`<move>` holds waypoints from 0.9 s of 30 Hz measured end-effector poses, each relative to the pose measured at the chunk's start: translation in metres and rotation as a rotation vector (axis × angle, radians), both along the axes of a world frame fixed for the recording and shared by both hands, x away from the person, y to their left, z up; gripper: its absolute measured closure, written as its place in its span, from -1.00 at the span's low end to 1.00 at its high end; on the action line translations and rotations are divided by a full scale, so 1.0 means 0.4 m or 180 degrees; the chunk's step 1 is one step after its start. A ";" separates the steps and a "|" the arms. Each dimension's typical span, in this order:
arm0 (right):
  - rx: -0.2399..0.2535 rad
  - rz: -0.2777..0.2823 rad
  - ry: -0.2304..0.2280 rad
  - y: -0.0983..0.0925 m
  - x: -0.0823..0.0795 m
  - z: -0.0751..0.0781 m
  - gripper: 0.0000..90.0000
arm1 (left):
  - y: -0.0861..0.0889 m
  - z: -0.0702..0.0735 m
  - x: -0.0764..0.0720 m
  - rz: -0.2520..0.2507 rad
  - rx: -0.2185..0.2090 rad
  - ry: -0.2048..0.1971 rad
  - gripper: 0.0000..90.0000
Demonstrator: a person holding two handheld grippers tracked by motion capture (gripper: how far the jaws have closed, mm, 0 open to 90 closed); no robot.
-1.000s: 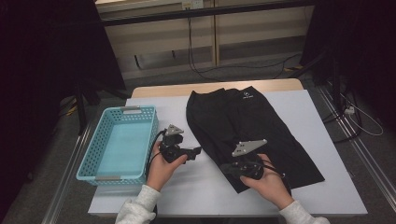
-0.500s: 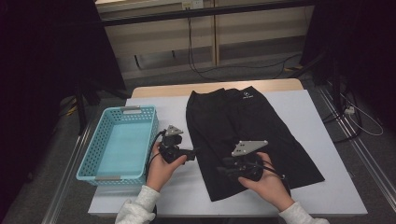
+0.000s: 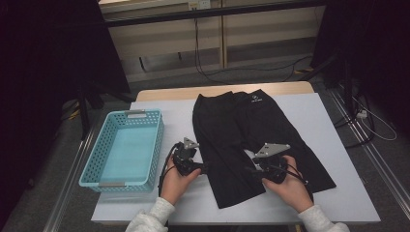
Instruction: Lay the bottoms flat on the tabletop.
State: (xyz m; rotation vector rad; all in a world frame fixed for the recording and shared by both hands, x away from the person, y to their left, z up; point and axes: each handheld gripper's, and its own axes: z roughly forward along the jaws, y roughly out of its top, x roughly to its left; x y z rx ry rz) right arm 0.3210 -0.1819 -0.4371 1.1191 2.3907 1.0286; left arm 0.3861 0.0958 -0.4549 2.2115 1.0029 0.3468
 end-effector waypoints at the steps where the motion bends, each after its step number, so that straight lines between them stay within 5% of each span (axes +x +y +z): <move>1: 0.0008 -0.0001 0.0007 -0.001 0.001 -0.002 0.21 | -0.004 0.001 -0.003 0.0002 -0.0008 -0.0022 -0.68; 7: 0.0062 -0.0077 0.0002 -0.012 0.002 -0.004 0.14 | -0.034 0.011 -0.024 -0.0075 -0.0088 0.0042 -0.04; 10: 0.0083 -0.0089 -0.0020 -0.016 0.000 0.001 0.12 | -0.044 0.015 -0.030 -0.0034 -0.0072 0.0080 0.10; 17: 0.0086 -0.0128 -0.0007 -0.025 -0.006 -0.002 0.08 | -0.039 0.019 -0.022 0.0033 -0.0323 0.0429 0.95; 21: 0.0098 -0.0191 -0.0039 -0.032 -0.007 0.003 0.07 | -0.028 0.023 -0.012 0.0027 -0.0384 0.0587 0.99; 27: 0.0158 -0.0279 -0.0019 -0.050 -0.008 0.003 0.06 | 0.042 0.035 0.013 0.0167 -0.0376 0.0827 1.00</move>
